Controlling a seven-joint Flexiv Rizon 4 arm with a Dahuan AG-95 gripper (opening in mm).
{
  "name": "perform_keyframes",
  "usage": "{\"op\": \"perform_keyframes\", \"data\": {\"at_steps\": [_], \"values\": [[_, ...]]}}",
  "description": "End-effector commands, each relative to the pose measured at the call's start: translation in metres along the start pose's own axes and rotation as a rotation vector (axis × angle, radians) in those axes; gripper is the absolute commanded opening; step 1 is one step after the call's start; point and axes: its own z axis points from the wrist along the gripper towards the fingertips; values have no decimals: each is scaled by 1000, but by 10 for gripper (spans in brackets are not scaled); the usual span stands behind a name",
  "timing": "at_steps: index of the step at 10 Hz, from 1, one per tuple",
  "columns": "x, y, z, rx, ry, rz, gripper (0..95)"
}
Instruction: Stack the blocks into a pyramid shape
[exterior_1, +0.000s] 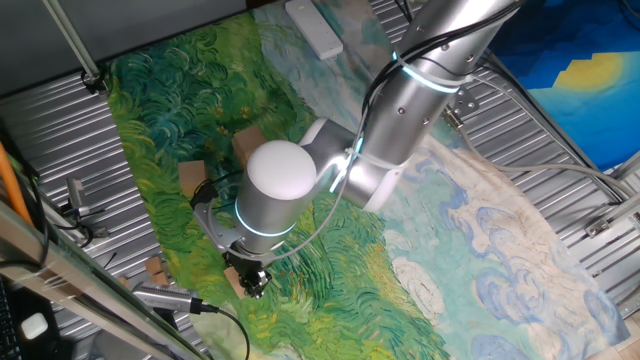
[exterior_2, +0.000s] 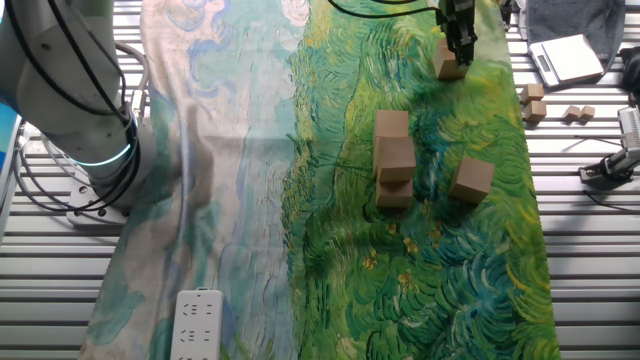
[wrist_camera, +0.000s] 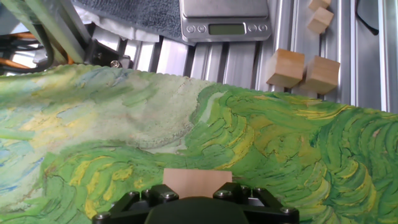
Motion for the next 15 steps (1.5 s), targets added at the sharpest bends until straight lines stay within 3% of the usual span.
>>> {"op": "perform_keyframes", "data": {"at_steps": [1, 14, 15], "values": [[0, 0, 0, 1, 0, 1, 0], [0, 0, 0, 1, 0, 1, 0], [-9, -1, -47, -66, 50, -119, 0]]}}
